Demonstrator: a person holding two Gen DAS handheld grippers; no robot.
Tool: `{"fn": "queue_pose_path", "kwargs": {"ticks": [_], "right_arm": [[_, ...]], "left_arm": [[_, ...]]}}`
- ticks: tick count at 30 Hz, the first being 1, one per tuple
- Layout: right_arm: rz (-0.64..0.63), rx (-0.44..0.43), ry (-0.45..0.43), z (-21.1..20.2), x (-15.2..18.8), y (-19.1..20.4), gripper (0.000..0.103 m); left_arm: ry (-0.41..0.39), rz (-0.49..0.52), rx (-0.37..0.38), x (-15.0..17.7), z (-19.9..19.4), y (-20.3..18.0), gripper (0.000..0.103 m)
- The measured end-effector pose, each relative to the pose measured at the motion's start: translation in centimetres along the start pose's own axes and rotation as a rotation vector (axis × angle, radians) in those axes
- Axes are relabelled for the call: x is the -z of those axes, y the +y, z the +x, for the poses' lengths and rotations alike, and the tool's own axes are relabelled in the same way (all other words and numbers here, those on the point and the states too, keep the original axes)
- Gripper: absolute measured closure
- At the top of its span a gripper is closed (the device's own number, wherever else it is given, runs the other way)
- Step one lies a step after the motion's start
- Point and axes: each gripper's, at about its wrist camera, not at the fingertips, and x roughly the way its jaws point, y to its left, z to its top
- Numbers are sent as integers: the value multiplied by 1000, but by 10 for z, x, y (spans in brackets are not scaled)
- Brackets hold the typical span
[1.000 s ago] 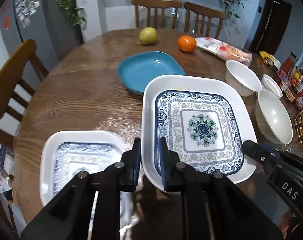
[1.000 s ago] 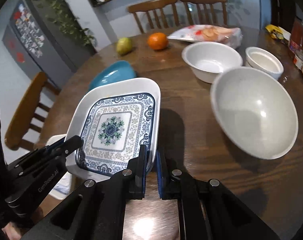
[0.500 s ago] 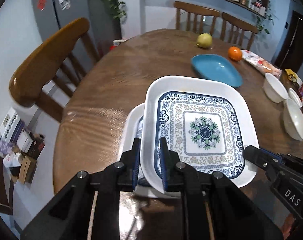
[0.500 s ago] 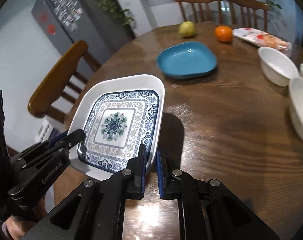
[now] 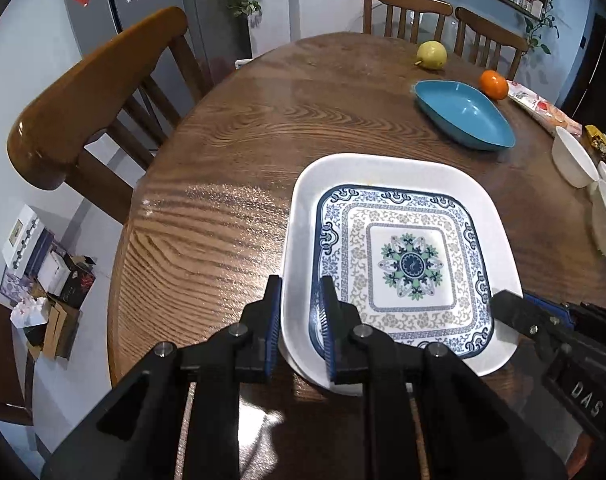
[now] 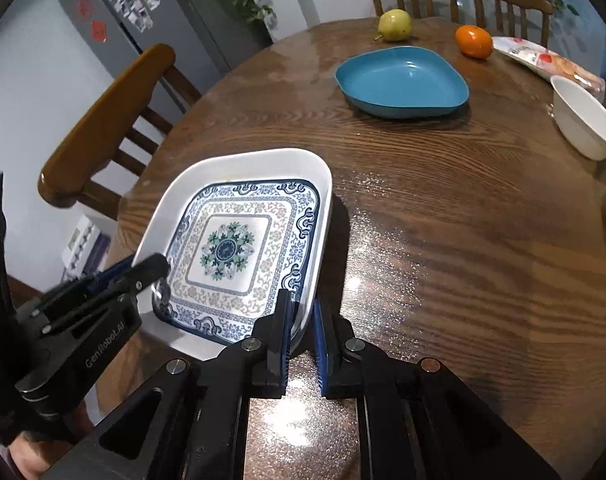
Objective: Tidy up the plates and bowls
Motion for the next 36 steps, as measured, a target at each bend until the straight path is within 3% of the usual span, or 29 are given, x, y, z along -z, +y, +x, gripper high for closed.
{"fn": "queue_pose_path", "kwargs": {"ticks": [5,8,9,10,13,19,36], "right_arm": [[-47,24,-4,-1,1,8,90],[-52,37,-22,-7,1,3,89],[-50,36,-29,-10,1,2,87],[-44,32,-37,-14,-1,-2,80],[-27,32,-62,-25,-3,-13,62],[-2,40,-115,-51,-12,-42,60],[40,110,-194,-99,-58,-124,60]], "left_arm": [[-7,-2,0,0,-3,3,83],[-22,-9,-7,-2,-8,3,55],[-26,-16,-6,-2,-10,4,43],[-31,-21,-6,-3,-13,4,38],[-40,-22,8,-7,-19,-3,34],[-74,2,31,-18,-32,-30,19],[-97,29,157,-69,-38,-124,16]]}}
